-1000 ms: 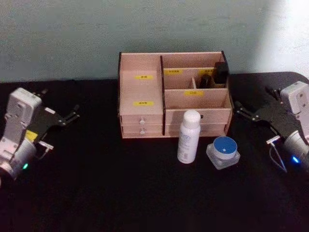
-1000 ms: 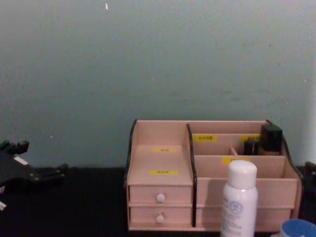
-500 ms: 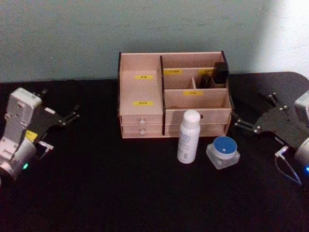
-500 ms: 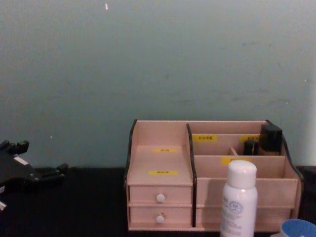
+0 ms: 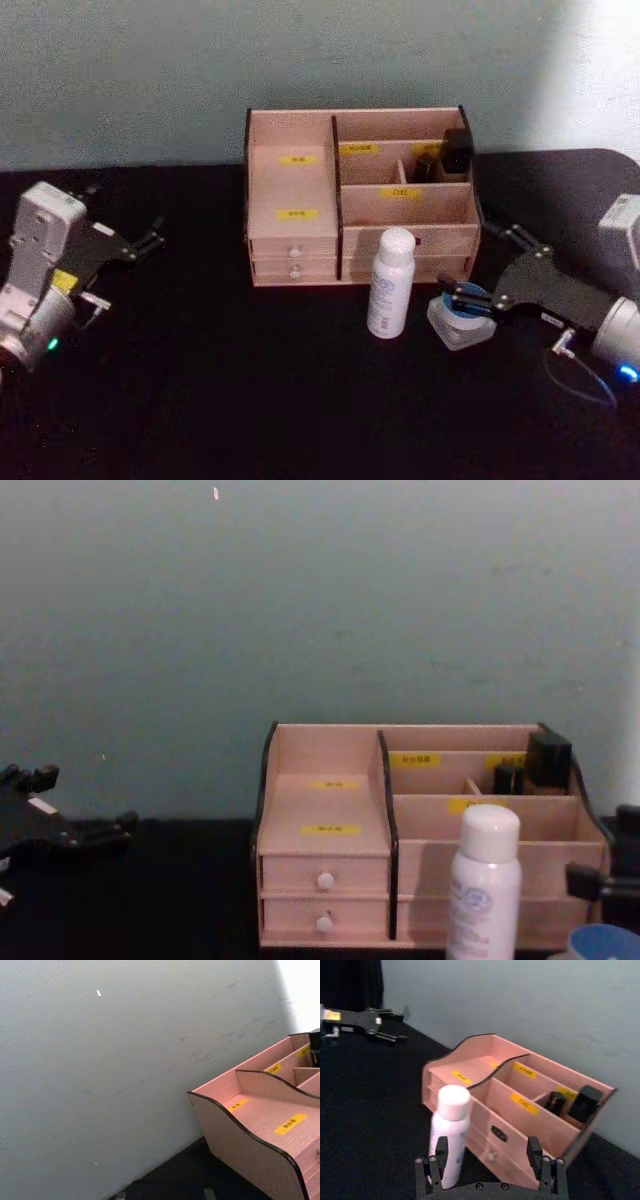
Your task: Pick up the facial cleanser and watermelon frost from the table and place them into the tiered storage box.
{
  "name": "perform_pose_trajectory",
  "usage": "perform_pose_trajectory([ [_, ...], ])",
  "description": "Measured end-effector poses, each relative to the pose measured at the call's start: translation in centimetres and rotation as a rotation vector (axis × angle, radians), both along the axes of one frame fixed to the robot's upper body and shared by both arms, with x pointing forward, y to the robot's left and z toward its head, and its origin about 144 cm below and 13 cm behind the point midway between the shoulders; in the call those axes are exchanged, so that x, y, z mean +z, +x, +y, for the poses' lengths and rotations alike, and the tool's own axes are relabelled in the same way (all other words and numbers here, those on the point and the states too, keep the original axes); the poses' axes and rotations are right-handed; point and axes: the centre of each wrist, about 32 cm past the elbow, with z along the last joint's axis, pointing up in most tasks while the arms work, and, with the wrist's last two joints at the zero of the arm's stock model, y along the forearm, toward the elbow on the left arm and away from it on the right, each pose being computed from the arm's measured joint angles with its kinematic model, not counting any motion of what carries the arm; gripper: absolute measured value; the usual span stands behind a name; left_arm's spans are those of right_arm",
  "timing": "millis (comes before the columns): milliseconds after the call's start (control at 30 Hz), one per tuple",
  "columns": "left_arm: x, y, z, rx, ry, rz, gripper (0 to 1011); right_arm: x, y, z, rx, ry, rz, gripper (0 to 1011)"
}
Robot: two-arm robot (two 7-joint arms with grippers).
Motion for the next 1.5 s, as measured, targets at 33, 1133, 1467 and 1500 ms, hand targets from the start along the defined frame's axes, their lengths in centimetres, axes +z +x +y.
perform_pose_trajectory([
  [33,0.0,0.0,0.0,0.000,0.000,0.000,1001,-0.1,0.1,0.1,0.008,0.003,0.007,1003],
  [1133,0.0,0.0,0.0,0.000,0.000,0.000,1001,-2.4,4.4,2.7,0.168,0.052,0.131,1002],
  [1467,0.0,0.0,0.0,0.000,0.000,0.000,1001,-2.7,5.3,3.3,0.178,0.063,0.149,1003],
  [1500,0.0,0.0,0.0,0.000,0.000,0.000,1001,-2.7,5.3,3.3,0.179,0.063,0.150,1003],
])
